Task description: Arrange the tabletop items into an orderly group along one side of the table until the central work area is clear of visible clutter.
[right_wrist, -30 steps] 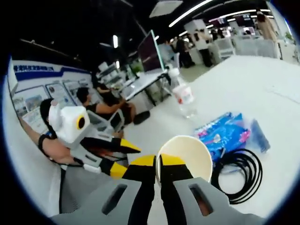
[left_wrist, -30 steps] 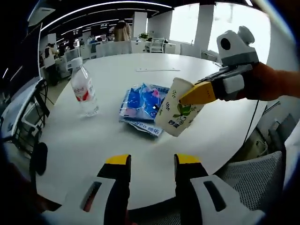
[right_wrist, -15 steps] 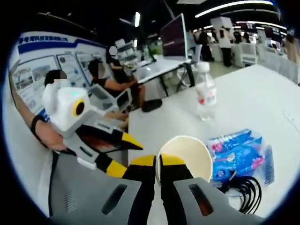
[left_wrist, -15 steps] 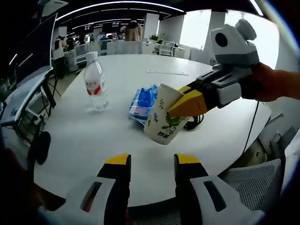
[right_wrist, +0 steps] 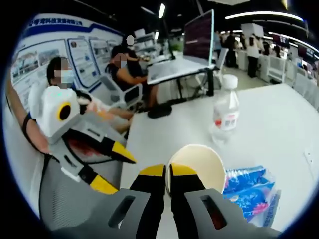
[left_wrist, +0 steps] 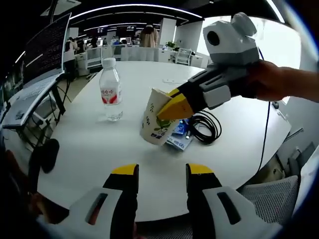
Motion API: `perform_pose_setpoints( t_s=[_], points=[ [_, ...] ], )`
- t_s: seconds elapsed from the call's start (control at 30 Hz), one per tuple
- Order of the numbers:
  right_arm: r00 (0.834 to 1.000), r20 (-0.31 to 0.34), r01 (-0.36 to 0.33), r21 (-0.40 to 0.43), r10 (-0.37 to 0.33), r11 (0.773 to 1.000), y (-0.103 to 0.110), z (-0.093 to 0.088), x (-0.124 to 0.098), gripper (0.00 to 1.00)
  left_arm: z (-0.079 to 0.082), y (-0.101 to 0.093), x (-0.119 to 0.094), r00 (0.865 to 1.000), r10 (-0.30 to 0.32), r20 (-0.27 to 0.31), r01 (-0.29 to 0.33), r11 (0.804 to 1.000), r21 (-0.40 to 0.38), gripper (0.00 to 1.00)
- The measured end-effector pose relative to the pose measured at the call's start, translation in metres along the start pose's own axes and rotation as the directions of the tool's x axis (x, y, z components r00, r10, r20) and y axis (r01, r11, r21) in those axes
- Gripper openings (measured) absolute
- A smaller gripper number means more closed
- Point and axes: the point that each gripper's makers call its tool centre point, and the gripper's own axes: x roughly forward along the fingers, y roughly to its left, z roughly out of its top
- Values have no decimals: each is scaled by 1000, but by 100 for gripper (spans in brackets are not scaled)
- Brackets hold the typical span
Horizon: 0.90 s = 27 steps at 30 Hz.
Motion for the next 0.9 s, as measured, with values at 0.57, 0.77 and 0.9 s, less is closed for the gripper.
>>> perform_pose_setpoints(
  t_s=[0.57, 0.77, 0.9],
  points=[
    [989, -120, 61, -167, -82, 984, -60, -1, 37, 0, 4, 4, -1, 1000, 4, 4, -4, 1000, -28, 37],
    [986, -135, 79, -157, -100, 984, -77, -1, 44, 0, 2, 5, 0, 1000, 3, -1, -3, 999, -33, 36],
    [984, -138, 90, -146, -110, 985, -84, 0, 47, 0, 3, 7, -1, 1000, 6, 3, -5, 999, -40, 36]
  ],
)
